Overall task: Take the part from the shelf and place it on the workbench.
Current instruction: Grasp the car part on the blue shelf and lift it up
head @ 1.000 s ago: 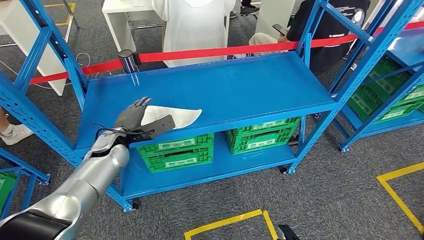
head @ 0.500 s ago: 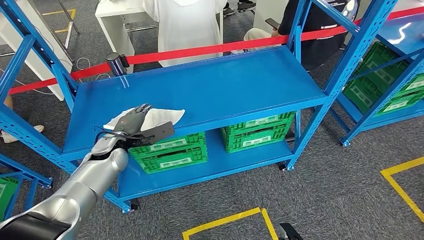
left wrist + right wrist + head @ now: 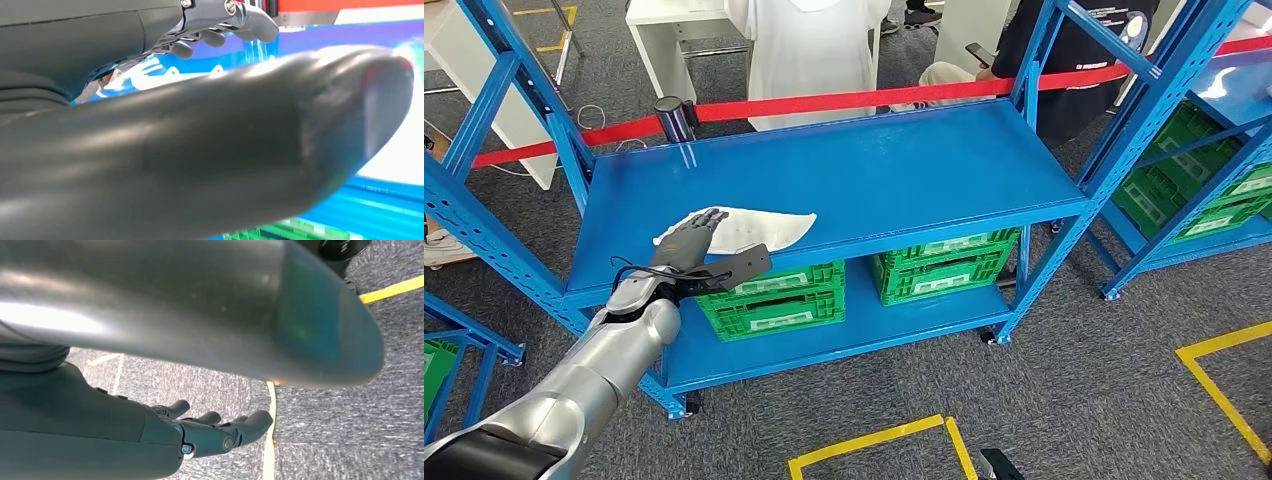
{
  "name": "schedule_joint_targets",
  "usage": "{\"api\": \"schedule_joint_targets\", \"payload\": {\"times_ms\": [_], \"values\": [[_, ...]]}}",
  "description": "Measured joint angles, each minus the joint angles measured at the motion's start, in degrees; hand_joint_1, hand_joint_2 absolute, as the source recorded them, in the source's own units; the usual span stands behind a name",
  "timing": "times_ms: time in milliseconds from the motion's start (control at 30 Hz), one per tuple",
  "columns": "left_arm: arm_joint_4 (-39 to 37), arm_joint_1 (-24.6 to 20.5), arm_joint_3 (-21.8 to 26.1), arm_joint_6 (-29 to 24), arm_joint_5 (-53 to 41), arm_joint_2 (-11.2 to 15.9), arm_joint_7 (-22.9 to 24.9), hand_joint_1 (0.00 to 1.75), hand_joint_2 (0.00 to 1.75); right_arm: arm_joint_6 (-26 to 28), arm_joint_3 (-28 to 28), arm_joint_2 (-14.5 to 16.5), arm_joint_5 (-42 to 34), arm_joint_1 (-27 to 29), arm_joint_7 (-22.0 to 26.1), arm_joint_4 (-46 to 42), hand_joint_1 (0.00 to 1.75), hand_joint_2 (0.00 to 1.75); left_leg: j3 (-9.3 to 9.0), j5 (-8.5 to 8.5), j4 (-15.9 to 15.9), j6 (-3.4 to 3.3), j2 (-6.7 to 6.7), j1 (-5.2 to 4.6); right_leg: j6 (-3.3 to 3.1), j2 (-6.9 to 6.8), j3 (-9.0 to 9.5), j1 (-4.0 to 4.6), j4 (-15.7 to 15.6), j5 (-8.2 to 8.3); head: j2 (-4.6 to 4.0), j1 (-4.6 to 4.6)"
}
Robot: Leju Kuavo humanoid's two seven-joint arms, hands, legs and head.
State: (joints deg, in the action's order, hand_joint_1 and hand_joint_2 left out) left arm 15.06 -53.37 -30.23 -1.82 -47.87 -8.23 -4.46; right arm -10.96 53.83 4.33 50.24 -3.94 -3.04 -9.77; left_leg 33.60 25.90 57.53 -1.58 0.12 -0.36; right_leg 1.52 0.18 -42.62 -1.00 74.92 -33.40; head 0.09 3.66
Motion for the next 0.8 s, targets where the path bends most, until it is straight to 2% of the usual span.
{"api": "schedule_joint_targets", "payload": {"times_ms": [33,100,133,167,200,300,333,400,467,500,533,567,600,633,667,700,800], "values": [[0.0,0.13,0.0,-0.15,0.13,-0.01,-0.01,0.0,0.0,0.01,0.01,-0.03,0.0,0.04,-0.01,0.0,0.0,0.0,0.02,0.07,0.12,0.08,0.0,0.06,0.09,-0.02,0.33,-0.07,-0.65,0.99,0.0,0.0],[0.02,0.16,0.0,-0.47,0.31,-0.05,-0.12,0.0,0.0,0.02,0.02,-0.08,-0.01,0.02,-0.02,0.0,0.0,0.0,0.04,0.37,0.63,0.49,-0.01,0.24,0.23,-0.15,4.07,-0.28,-7.92,4.54,0.0,-0.01],[0.03,0.1,0.0,-0.61,0.36,-0.07,-0.17,0.0,0.0,0.03,0.03,-0.08,-0.01,-0.03,-0.04,0.0,0.0,0.0,0.13,0.6,0.97,0.81,-0.03,0.2,0.12,-0.15,5.95,-0.24,-11.56,5.72,0.0,0.0],[0.04,0.05,0.0,-0.68,0.39,-0.08,-0.23,0.0,0.0,0.03,0.05,-0.07,-0.01,-0.06,-0.05,0.01,0.0,0.0,0.22,0.8,1.24,1.14,-0.07,0.13,-0.14,-0.12,7.23,-0.25,-14.07,6.32,0.0,-0.02],[0.04,0.03,0.0,-0.72,0.4,-0.1,-0.27,0.0,0.0,0.03,0.07,-0.06,-0.01,-0.07,-0.08,0.01,0.0,0.0,0.29,0.91,1.38,1.45,-0.1,0.03,-0.5,-0.06,7.69,-0.17,-15.06,6.28,0.0,-0.03],[0.05,0.02,0.0,-0.8,0.44,-0.12,-0.31,0.0,0.0,0.03,0.19,-0.04,-0.01,-0.02,-0.14,0.01,0.0,0.0,0.26,1.07,1.43,2.44,-0.16,0.01,-1.72,0.09,7.74,-0.1,-15.12,6.35,0.0,-0.04],[0.05,-0.01,0.0,-0.89,0.47,-0.11,-0.29,0.0,0.0,0.04,0.25,-0.04,-0.01,-0.03,-0.14,0.01,0.0,0.0,0.61,1.66,2.29,2.8,-0.16,0.05,-2.09,0.1,7.83,-0.18,-15.19,6.36,0.0,-0.15],[0.05,-0.06,0.0,-1.16,0.61,-0.09,-0.28,0.0,0.0,0.07,0.33,-0.04,0.0,-0.04,-0.15,0.0,0.0,0.0,3.09,4.32,7.45,3.39,-0.15,0.19,-2.62,0.09,8.01,-0.34,-15.29,6.27,0.0,-0.38],[0.03,0.17,0.0,-1.38,0.8,-0.09,-0.28,0.0,0.0,0.1,0.36,-0.05,0.02,-0.05,-0.15,0.0,0.0,0.0,7.21,7.2,15.23,3.67,-0.14,0.31,-2.93,0.09,8.08,-0.31,-15.29,6.04,0.0,-0.48],[0.01,0.37,0.0,-1.48,0.9,-0.09,-0.31,0.0,0.0,0.1,0.37,-0.05,0.04,-0.04,-0.15,0.0,0.0,0.0,8.68,7.51,17.61,3.67,-0.15,0.33,-3.01,0.14,8.17,-0.28,-15.29,5.88,0.0,-0.48],[0.0,0.52,0.0,-1.61,0.97,-0.08,-0.33,0.0,0.0,0.1,0.38,-0.05,0.07,-0.03,-0.15,0.0,0.0,0.0,9.14,6.73,17.88,3.56,-0.15,0.34,-3.03,0.21,8.34,-0.25,-15.28,5.67,0.0,-0.49],[0.0,0.58,0.0,-1.74,1.04,-0.05,-0.39,0.0,0.0,0.1,0.38,-0.04,0.08,-0.02,-0.14,0.0,0.0,0.0,8.42,4.95,15.87,3.3,-0.16,0.31,-2.99,0.29,8.63,-0.2,-15.29,5.41,0.0,-0.49],[0.01,0.55,0.0,-1.91,1.14,-0.02,-0.49,0.0,0.0,0.1,0.39,-0.03,0.1,-0.01,-0.14,0.0,0.0,0.0,6.74,2.62,12.07,2.85,-0.17,0.19,-2.89,0.35,9.02,-0.14,-15.3,5.11,0.0,-0.5],[0.02,0.45,0.0,-2.12,1.25,0.02,-0.63,0.0,0.0,0.1,0.39,0.03,0.11,-0.03,-0.13,0.01,0.0,0.0,4.81,0.94,8.04,2.34,-0.16,0.02,-2.73,0.36,9.42,-0.04,-15.32,4.79,0.0,-0.48],[0.03,0.32,0.0,-2.33,1.37,0.03,-0.79,0.0,0.0,0.1,0.39,0.08,0.13,-0.07,-0.12,0.01,0.0,0.0,3.06,0.03,4.59,1.94,-0.13,-0.17,-2.44,0.35,9.72,0.02,-15.37,4.48,0.0,-0.48],[0.07,0.22,0.0,-2.54,1.46,0.01,-0.93,0.0,0.0,0.1,0.39,0.13,0.14,-0.1,-0.12,0.01,0.0,0.0,1.86,-0.17,2.27,1.61,-0.12,-0.38,-2.1,0.3,9.98,0.03,-15.57,4.27,0.0,-0.48],[0.17,0.18,0.0,-2.82,1.55,-0.04,-1.05,0.0,0.0,0.12,0.39,0.16,0.17,-0.09,-0.13,0.0,0.0,0.0,0.22,0.49,0.15,0.86,-0.26,-0.41,-0.99,0.15,10.5,-0.04,-15.28,4.74,0.0,-0.5]]}}
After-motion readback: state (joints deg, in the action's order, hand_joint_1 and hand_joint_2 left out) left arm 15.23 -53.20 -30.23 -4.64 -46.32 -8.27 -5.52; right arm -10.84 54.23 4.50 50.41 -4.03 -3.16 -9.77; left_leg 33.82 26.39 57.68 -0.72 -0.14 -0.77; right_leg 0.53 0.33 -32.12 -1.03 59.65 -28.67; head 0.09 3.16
